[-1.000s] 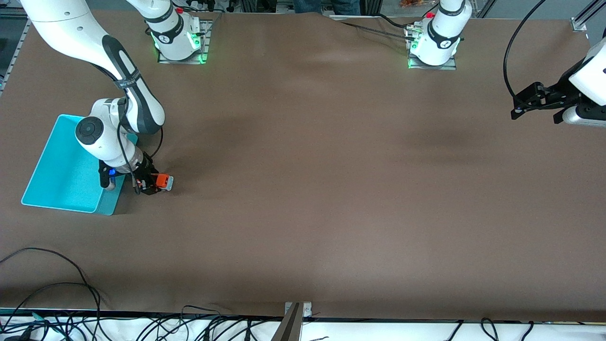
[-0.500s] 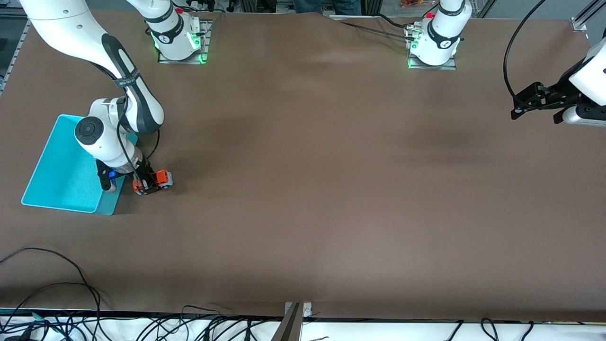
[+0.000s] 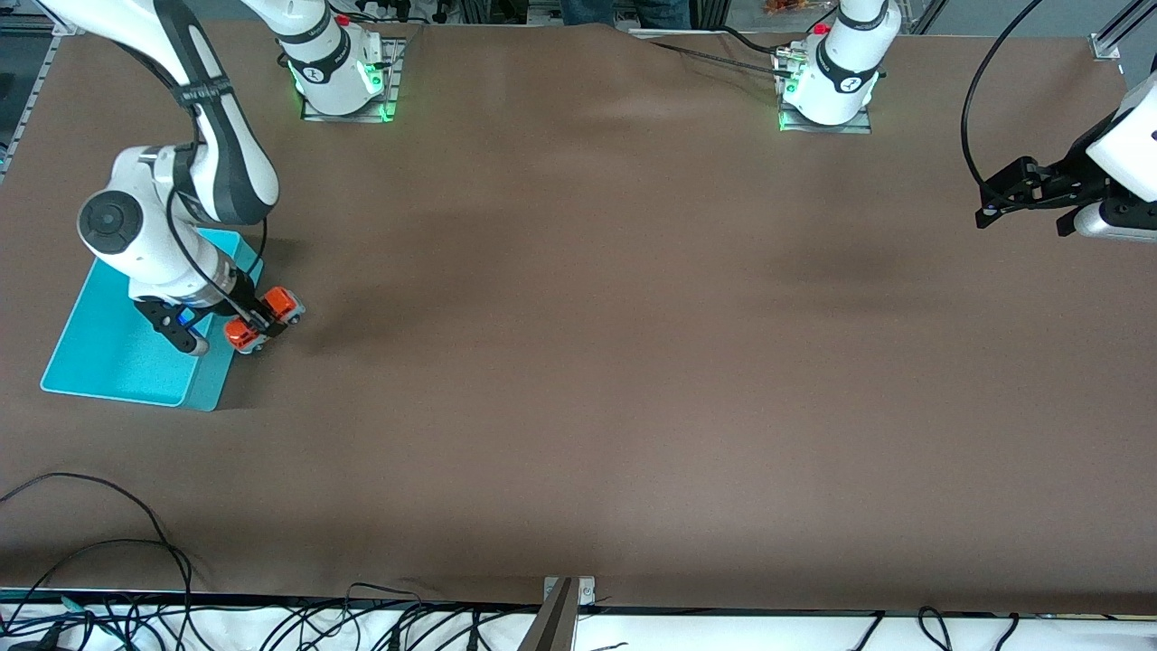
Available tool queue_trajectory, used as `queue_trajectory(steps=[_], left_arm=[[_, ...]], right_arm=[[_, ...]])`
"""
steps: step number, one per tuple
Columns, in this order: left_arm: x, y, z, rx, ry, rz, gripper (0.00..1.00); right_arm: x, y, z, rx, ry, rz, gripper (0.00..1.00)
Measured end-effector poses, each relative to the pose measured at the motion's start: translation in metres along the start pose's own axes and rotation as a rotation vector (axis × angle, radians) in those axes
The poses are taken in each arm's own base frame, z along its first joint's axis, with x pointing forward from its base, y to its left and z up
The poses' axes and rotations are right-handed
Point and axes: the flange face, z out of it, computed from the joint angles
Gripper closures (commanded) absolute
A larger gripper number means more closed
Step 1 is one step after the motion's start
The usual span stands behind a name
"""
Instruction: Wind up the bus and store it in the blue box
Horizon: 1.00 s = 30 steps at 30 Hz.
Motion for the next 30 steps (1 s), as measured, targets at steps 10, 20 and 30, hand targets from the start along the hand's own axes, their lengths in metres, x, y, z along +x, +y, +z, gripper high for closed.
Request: queue_trajectory(steps=[10, 20, 30], left_arm=[[0.000, 0.000, 0.000, 0.000, 0.000, 0.000, 0.00], [0.000, 0.000, 0.000, 0.000, 0.000, 0.000, 0.00], [0.000, 0.000, 0.000, 0.000, 0.000, -0.001, 0.00]], right_arm=[[0.001, 0.023, -0.037, -0.034, -0.038, -0.257, 1.00], [0.050, 0.101, -0.055, -0.054, -0.022, -0.477, 1.00], [0.092, 0.174, -0.048, -0.126, -0.017, -0.527, 1.00]])
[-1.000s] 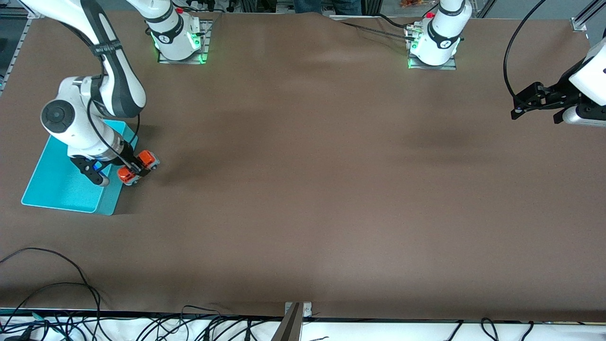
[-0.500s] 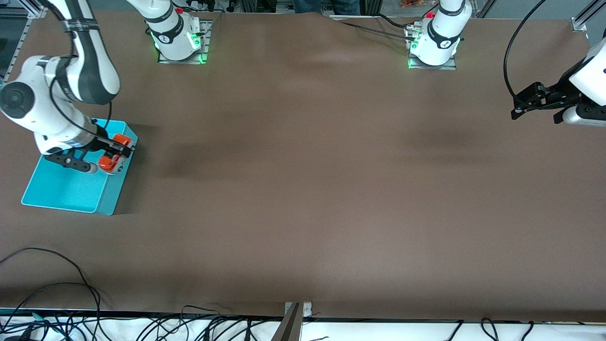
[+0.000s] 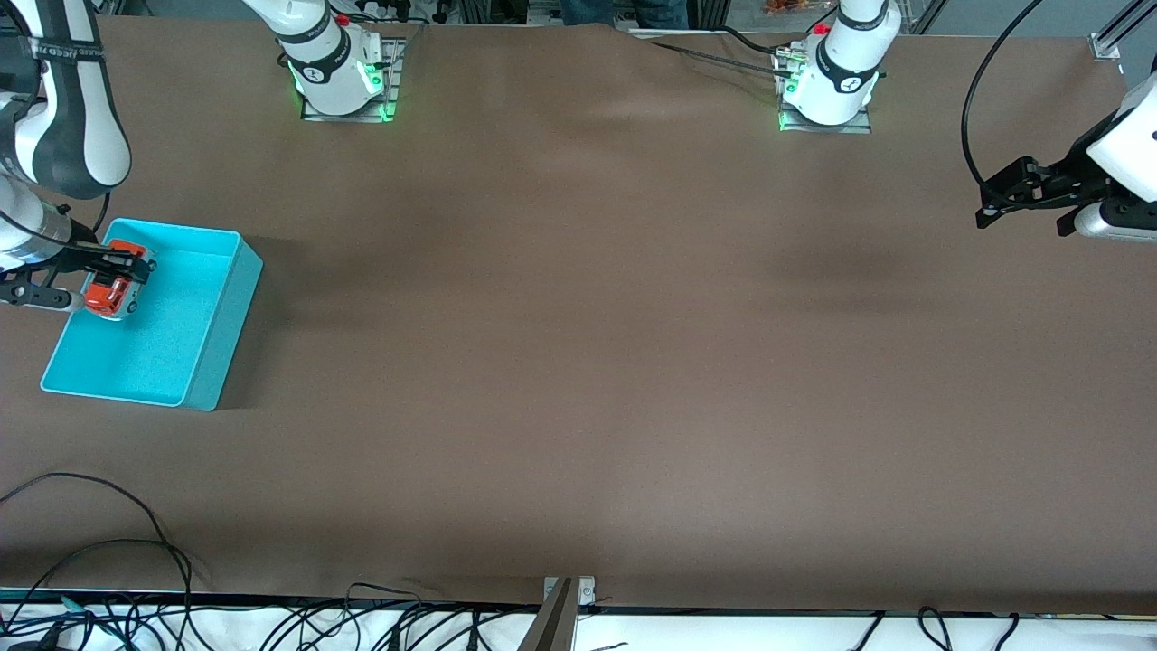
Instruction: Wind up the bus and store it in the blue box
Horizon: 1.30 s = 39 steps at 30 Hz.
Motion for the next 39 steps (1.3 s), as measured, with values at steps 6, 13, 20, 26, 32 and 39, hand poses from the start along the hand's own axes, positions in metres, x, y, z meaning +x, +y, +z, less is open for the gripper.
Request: queue_trajectory(steps=[6, 13, 20, 26, 32, 39], left_arm=[[0.000, 0.000, 0.000, 0.000, 0.000, 0.000, 0.00], [0.000, 0.000, 0.000, 0.000, 0.000, 0.000, 0.00], [0.000, 0.000, 0.000, 0.000, 0.000, 0.000, 0.00], [0.000, 0.000, 0.000, 0.000, 0.000, 0.000, 0.00], [0.000, 0.000, 0.000, 0.000, 0.000, 0.000, 0.00], [0.000, 0.000, 0.000, 0.000, 0.000, 0.000, 0.00]], right_arm=[[0.005, 0.020, 0.047, -0.010, -0.022, 0.015, 1.00], [0.016, 0.032, 0.086, -0.019, -0.059, -0.038, 1.00], [0.018, 0.036, 0.117, -0.022, -0.103, -0.034, 1.00], [0.018, 0.043, 0.143, -0.027, -0.099, -0.017, 1.00], [0.017, 0.047, 0.160, -0.029, -0.101, -0.007, 0.58], [0.018, 0.044, 0.169, -0.028, -0.096, -0.010, 0.17]])
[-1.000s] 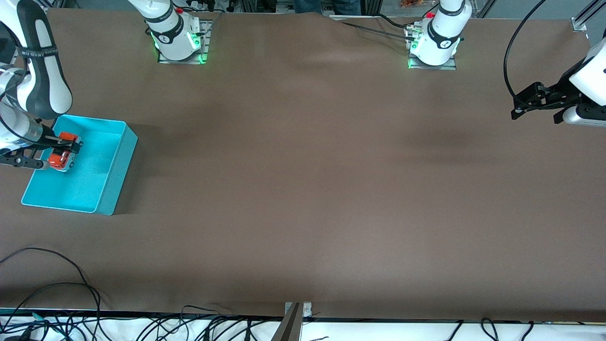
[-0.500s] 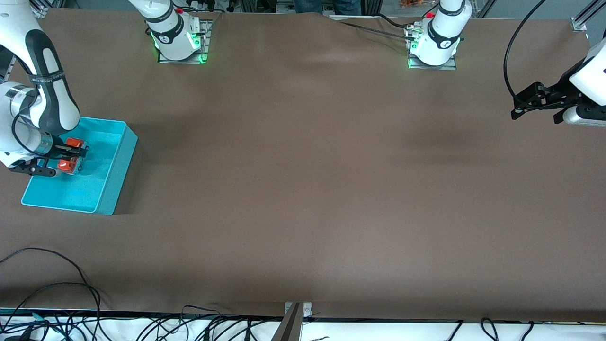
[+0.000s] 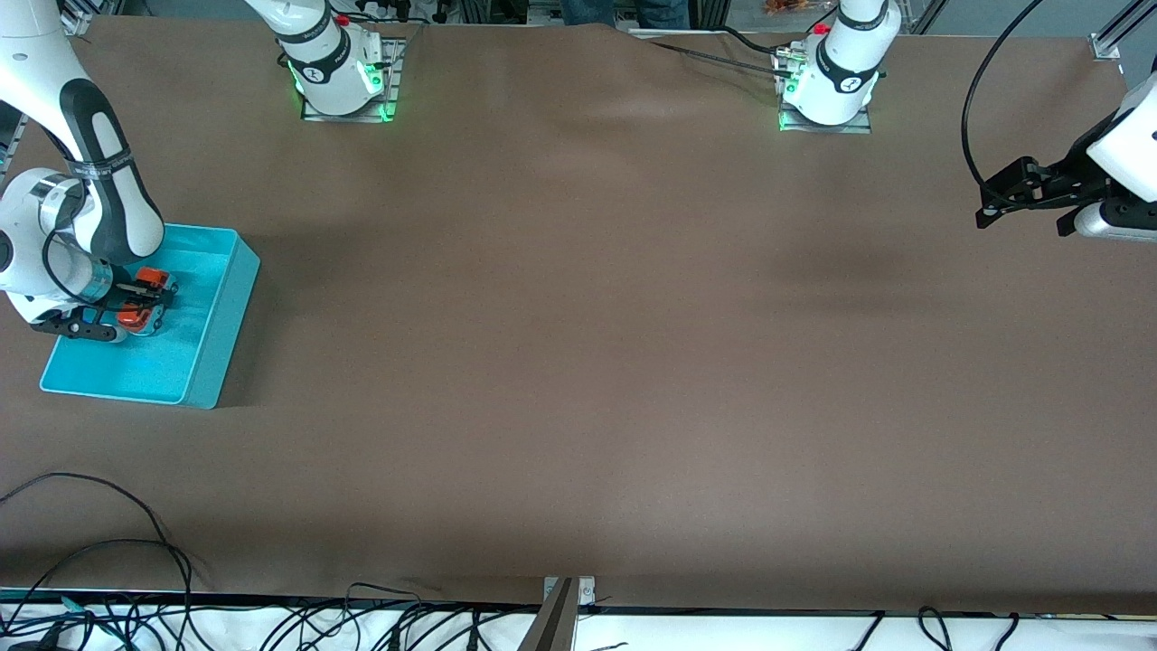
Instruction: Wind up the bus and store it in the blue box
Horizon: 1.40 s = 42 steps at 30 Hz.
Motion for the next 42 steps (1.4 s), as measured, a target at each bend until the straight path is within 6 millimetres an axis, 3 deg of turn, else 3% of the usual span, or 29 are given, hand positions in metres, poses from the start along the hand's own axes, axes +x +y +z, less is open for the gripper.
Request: queue_trajectory(steps=[2, 8, 12, 21, 27, 34, 42], left_arm=[[0.000, 0.000, 0.000, 0.000, 0.000, 0.000, 0.00], [0.000, 0.000, 0.000, 0.000, 0.000, 0.000, 0.00], [0.000, 0.000, 0.000, 0.000, 0.000, 0.000, 0.00], [0.000, 0.000, 0.000, 0.000, 0.000, 0.000, 0.00], [0.000, 0.000, 0.000, 0.000, 0.000, 0.000, 0.00], [0.000, 0.000, 0.000, 0.000, 0.000, 0.000, 0.00], [0.000, 0.000, 0.000, 0.000, 0.000, 0.000, 0.00]], right_arm=[[0.001, -0.003, 0.002, 0.001, -0.002, -0.004, 0.00], [0.003, -0.007, 0.002, 0.003, 0.004, -0.010, 0.00], [0.009, -0.011, -0.015, 0.007, 0.012, -0.015, 0.00], [0.017, -0.011, -0.102, 0.020, -0.037, -0.017, 0.00], [0.014, -0.012, -0.145, 0.024, -0.026, -0.021, 0.00], [-0.002, -0.012, -0.182, 0.033, -0.043, -0.020, 0.00], [-0.038, -0.009, -0.256, 0.042, -0.025, -0.012, 0.00]])
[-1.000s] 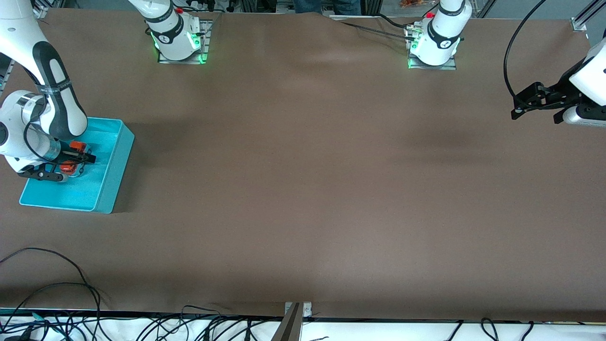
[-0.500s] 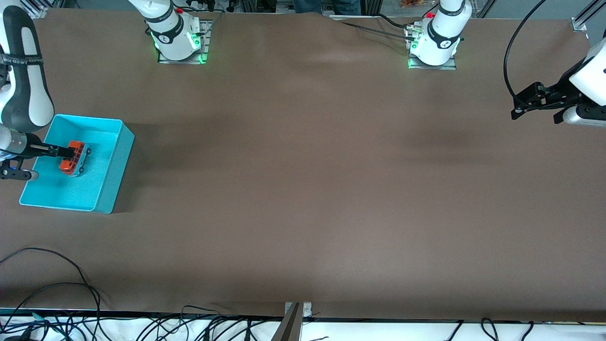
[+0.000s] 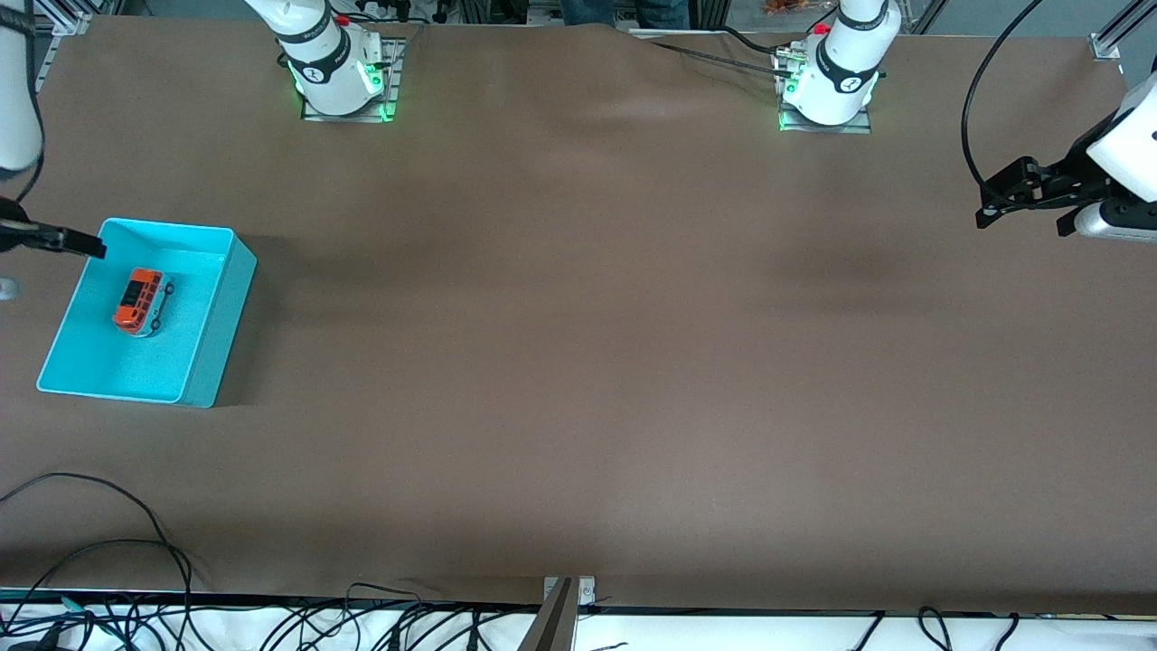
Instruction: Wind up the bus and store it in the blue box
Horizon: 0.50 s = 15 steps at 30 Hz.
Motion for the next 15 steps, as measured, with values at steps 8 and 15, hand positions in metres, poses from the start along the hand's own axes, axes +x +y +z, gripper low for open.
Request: queue_trajectory(steps=[8, 15], left_arm=[[0.000, 0.000, 0.000, 0.000, 0.000, 0.001, 0.00], [0.000, 0.002, 0.000, 0.000, 0.000, 0.004, 0.00]], right_arm=[[-0.038, -0.009, -0.060, 0.011, 0.036, -0.007, 0.00], [-0.059, -0.022, -0.091, 0.047, 0.075, -0.013, 0.00]])
